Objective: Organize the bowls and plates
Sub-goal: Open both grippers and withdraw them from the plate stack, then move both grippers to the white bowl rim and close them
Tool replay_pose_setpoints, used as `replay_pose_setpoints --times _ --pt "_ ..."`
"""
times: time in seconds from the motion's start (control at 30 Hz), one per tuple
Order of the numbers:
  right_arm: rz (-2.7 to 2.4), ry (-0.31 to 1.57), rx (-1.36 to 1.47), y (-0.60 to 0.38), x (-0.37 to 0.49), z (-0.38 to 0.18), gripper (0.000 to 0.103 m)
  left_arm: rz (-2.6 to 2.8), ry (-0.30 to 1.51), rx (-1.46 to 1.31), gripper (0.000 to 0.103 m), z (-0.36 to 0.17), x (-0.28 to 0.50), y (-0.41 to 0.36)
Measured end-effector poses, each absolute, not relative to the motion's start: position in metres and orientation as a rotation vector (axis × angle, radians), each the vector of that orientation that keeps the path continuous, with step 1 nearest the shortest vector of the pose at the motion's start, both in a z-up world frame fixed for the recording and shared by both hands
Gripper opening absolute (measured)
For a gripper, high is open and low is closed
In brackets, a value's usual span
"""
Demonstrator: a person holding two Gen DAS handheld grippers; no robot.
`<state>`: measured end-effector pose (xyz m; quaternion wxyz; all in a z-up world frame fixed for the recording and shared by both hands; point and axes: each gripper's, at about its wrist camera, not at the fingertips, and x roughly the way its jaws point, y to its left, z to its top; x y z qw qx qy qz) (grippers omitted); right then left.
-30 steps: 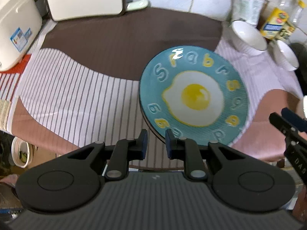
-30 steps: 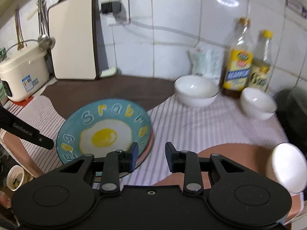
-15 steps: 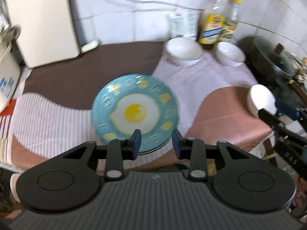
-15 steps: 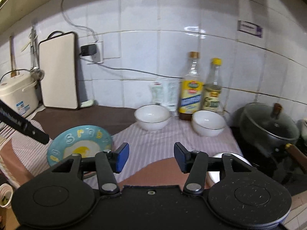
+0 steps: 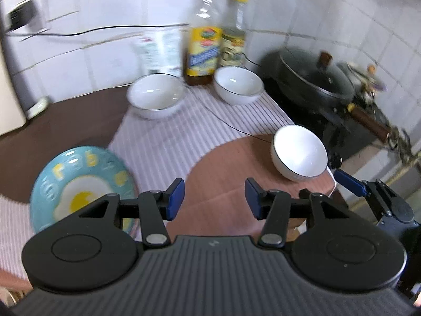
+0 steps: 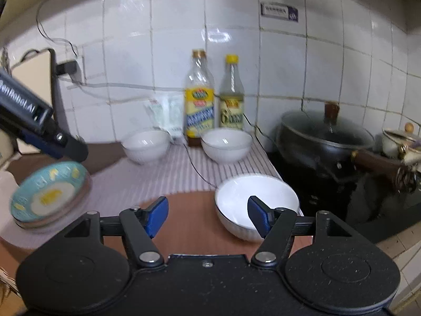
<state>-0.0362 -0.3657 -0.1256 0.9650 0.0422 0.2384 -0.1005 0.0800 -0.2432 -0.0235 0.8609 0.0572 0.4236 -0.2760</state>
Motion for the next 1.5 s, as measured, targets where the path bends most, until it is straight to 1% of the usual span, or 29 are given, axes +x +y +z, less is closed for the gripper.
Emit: replay_pose_setpoints --times 0.1,0.23,0.27,0.3,0.33,0.4,0.6,0.8,0.9,0.93,0.97,1.0,1.07,1.1,1.23,1.5 --pt "-0.234 0.514 0.078 -0.375 -0.032 -0.143 0.072 -0.619 0.889 0.125 0.051 -0.039 0.086 -0.267" --pt "-0.279 0.536 0.095 -0.386 -0.027 -0.162 0.075 -0.654 0.894 0.086 0.054 -0.059 0.097 -0.292" --pt "-0.290 0.536 0.102 -0.389 -0.026 -0.167 0.078 -0.669 0.895 0.071 0.055 -0.065 0.100 -0.299" --pt "-0.295 0.538 0.108 -0.391 -0.024 -0.171 0.085 -0.679 0.895 0.060 0.055 -0.070 0.102 -0.304" --pt "-0.298 0.537 0.115 -0.393 -0.022 -0.176 0.088 -0.689 0.893 0.050 0.056 -0.076 0.105 -0.308" --pt "-0.295 0.541 0.110 -0.395 -0.017 -0.185 0.088 -0.709 0.890 0.024 0.057 -0.090 0.112 -0.320" --pt "-0.315 0.600 0.118 -0.402 0.003 -0.207 0.089 -0.717 0.967 -0.029 0.058 -0.121 0.134 -0.344" --pt "-0.354 0.564 0.117 -0.414 0.013 -0.218 0.093 -0.745 1.034 -0.030 0.060 -0.142 0.147 -0.368" --pt "-0.329 0.559 0.132 -0.419 0.018 -0.221 0.095 -0.744 1.033 -0.028 0.053 -0.147 0.150 -0.373" --pt "-0.325 0.557 0.132 -0.419 0.021 -0.220 0.095 -0.743 1.036 -0.032 0.042 -0.148 0.151 -0.374" --pt "-0.326 0.553 0.131 -0.420 0.022 -0.220 0.095 -0.748 1.049 -0.040 0.036 -0.150 0.153 -0.374" --pt "-0.326 0.548 0.131 -0.420 0.024 -0.220 0.095 -0.754 1.060 -0.055 0.034 -0.151 0.153 -0.374" --pt "-0.321 0.533 0.136 -0.421 0.025 -0.220 0.095 -0.773 1.066 -0.077 0.022 -0.151 0.154 -0.374" --pt "-0.323 0.530 0.139 -0.420 0.026 -0.219 0.095 -0.781 1.063 -0.073 0.020 -0.150 0.153 -0.375" --pt "-0.325 0.533 0.152 -0.420 0.028 -0.216 0.096 -0.769 1.053 -0.043 0.017 -0.148 0.147 -0.378" --pt "-0.279 0.533 0.150 -0.406 0.024 -0.203 0.096 -0.724 1.077 -0.018 0.016 -0.133 0.140 -0.361"
